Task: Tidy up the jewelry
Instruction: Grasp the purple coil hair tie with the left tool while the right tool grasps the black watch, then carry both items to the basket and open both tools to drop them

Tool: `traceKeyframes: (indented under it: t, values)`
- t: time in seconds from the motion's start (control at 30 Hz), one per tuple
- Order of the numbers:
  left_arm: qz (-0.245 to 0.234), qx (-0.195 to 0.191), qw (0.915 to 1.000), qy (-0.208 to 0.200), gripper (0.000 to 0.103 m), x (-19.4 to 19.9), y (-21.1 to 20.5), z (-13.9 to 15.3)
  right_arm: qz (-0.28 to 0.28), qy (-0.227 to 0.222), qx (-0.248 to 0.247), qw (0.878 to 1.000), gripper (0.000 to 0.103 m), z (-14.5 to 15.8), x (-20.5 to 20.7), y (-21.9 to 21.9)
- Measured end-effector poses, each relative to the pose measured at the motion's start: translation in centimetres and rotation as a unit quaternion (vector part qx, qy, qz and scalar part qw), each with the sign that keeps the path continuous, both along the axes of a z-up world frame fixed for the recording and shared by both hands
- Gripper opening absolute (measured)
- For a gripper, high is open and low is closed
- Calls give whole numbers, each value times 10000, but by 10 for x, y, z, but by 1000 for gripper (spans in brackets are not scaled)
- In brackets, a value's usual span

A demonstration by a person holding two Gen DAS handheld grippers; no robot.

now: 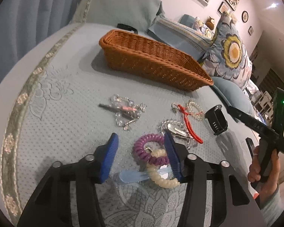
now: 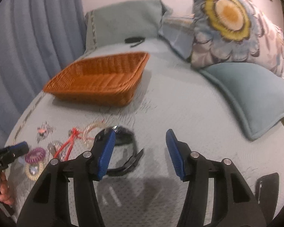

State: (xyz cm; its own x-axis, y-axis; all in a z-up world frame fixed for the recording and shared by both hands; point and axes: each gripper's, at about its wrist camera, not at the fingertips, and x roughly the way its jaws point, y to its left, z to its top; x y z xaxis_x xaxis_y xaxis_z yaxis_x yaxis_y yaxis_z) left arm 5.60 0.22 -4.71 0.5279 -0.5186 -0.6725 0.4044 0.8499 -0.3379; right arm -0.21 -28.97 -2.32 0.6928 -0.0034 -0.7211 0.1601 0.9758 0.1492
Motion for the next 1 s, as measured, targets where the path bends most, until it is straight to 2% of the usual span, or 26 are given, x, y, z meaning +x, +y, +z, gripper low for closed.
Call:
traceKeyframes:
  t: [0.1,0.2,0.27,0.37,0.43,0.57,0.7,0.8,1.0]
  values:
    - [9,-52,9998,200,38,3,2,-5,-96,169,-360,9992,52,-6,3,9]
    - [-8,-49,9997,258,38,4,3,-7,-88,402,-201,9990,51,-17,8,6]
    - [-54,5,9996,262,37,4,1,-7,-20,574,-71,9983,40,-25,12,6]
    - [-81,60,9996,276,37,4,-1,-8,46,612,-59,9981,34,-28,13,8]
    - [-158,216,9993,243,37,2,-7,-7,124,607,-114,9980,26,-28,14,13]
    - [-268,650,9975,84,37,-4,-20,-6,183,601,-450,9970,21,-27,14,22]
    - [-272,371,9989,63,15,-3,-17,-3,128,534,-367,9978,17,-25,13,20]
    - [-195,339,9991,-134,9,-6,-16,2,78,464,-220,9986,12,-23,12,15]
    - [-48,211,9992,-329,8,-7,-12,8,32,390,-29,9992,9,-21,11,9]
